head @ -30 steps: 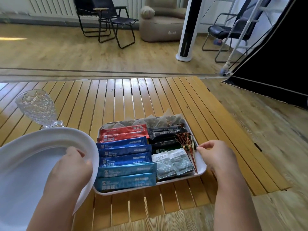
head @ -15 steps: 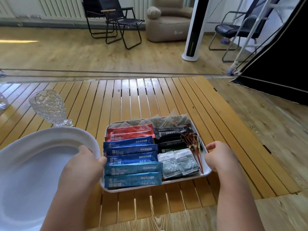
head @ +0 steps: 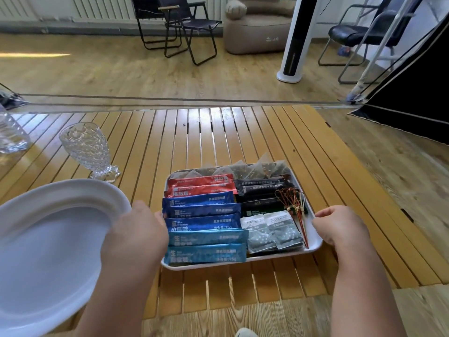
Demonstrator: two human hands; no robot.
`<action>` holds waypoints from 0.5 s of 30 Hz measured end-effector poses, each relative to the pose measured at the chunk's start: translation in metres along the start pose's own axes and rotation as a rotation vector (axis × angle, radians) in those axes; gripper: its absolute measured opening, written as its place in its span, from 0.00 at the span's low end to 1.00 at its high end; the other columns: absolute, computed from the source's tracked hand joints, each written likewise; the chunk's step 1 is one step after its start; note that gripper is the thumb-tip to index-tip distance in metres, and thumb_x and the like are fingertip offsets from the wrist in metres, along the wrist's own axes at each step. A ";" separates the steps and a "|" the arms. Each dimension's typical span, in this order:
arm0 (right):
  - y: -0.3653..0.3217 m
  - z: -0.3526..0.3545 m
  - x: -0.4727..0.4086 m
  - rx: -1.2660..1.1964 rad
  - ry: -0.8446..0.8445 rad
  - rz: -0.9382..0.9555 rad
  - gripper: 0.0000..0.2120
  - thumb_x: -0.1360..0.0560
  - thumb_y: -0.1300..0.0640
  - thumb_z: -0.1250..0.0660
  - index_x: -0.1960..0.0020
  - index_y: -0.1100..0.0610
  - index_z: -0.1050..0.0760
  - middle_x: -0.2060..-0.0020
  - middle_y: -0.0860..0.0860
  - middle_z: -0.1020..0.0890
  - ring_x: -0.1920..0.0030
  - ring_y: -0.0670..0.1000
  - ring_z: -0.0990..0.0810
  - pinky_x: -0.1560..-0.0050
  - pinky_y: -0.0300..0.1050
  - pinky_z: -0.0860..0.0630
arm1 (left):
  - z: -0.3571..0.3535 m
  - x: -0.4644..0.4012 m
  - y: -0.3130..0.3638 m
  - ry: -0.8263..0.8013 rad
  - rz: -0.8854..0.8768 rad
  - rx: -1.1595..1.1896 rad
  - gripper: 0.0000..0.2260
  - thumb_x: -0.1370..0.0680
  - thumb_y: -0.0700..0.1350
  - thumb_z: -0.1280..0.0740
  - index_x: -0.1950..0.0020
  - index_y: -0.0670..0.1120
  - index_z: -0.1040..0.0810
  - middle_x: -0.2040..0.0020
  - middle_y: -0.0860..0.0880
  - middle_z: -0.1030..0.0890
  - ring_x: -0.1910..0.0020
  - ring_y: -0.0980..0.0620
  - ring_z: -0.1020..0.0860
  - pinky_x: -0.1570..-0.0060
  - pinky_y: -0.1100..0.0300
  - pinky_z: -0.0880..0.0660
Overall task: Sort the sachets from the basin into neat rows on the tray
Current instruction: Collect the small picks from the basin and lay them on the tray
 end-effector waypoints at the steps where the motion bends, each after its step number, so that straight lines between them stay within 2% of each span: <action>1: 0.002 0.000 -0.001 0.006 0.004 -0.005 0.07 0.26 0.62 0.36 0.54 0.53 0.22 0.60 0.52 0.21 0.63 0.53 0.24 0.72 0.39 0.35 | -0.002 0.003 0.005 -0.071 -0.046 -0.061 0.12 0.17 0.50 0.47 0.45 0.43 0.29 0.60 0.48 0.26 0.57 0.48 0.25 0.66 0.57 0.31; 3: 0.004 0.002 -0.002 0.018 0.019 -0.006 0.06 0.26 0.62 0.35 0.57 0.52 0.21 0.61 0.51 0.20 0.63 0.52 0.23 0.72 0.39 0.34 | -0.008 0.008 0.014 -0.220 -0.141 -0.172 0.12 0.16 0.49 0.48 0.40 0.45 0.30 0.53 0.49 0.25 0.52 0.51 0.24 0.56 0.58 0.24; 4: 0.005 0.003 -0.003 0.015 0.027 -0.006 0.07 0.26 0.62 0.34 0.58 0.53 0.21 0.62 0.51 0.20 0.63 0.52 0.23 0.72 0.39 0.34 | -0.011 0.012 0.017 -0.261 -0.171 -0.180 0.12 0.17 0.47 0.46 0.36 0.45 0.32 0.48 0.49 0.25 0.50 0.53 0.26 0.51 0.61 0.24; 7: 0.007 0.003 -0.004 0.004 0.042 -0.009 0.08 0.26 0.63 0.34 0.60 0.53 0.21 0.63 0.51 0.20 0.65 0.52 0.23 0.73 0.39 0.34 | -0.017 0.015 0.017 -0.310 -0.144 -0.144 0.14 0.17 0.46 0.44 0.32 0.45 0.36 0.43 0.47 0.28 0.49 0.54 0.29 0.50 0.62 0.26; 9: 0.008 0.001 -0.006 0.006 0.048 -0.012 0.08 0.26 0.63 0.34 0.61 0.53 0.21 0.64 0.51 0.20 0.65 0.52 0.23 0.74 0.39 0.34 | -0.017 0.011 0.012 -0.292 -0.212 -0.245 0.14 0.16 0.50 0.49 0.37 0.44 0.33 0.45 0.47 0.27 0.47 0.52 0.26 0.50 0.59 0.24; 11: 0.008 0.001 -0.007 0.001 0.052 -0.012 0.08 0.26 0.62 0.34 0.61 0.52 0.22 0.63 0.51 0.20 0.65 0.52 0.24 0.74 0.39 0.35 | -0.014 0.015 0.012 -0.300 -0.290 -0.339 0.12 0.16 0.50 0.50 0.40 0.44 0.34 0.43 0.46 0.28 0.44 0.51 0.26 0.48 0.59 0.24; 13: 0.009 0.000 -0.009 -0.007 0.046 -0.008 0.09 0.25 0.62 0.33 0.62 0.52 0.23 0.63 0.51 0.20 0.65 0.52 0.24 0.74 0.39 0.34 | -0.015 0.015 0.010 -0.299 -0.211 -0.216 0.12 0.17 0.47 0.45 0.34 0.46 0.35 0.40 0.47 0.28 0.44 0.52 0.26 0.47 0.62 0.25; 15: 0.011 -0.003 -0.011 -0.020 0.017 0.004 0.10 0.25 0.62 0.33 0.63 0.51 0.25 0.61 0.52 0.20 0.63 0.53 0.23 0.71 0.42 0.29 | -0.019 0.013 0.006 -0.335 -0.150 -0.130 0.16 0.19 0.46 0.40 0.31 0.46 0.36 0.39 0.48 0.26 0.48 0.54 0.27 0.49 0.64 0.26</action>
Point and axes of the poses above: each hand's wrist, its own x-axis away from the middle knuckle, its own z-axis out of the back of the hand, y = z × x, the point moved 3 cm from there along -x, towards the middle knuckle
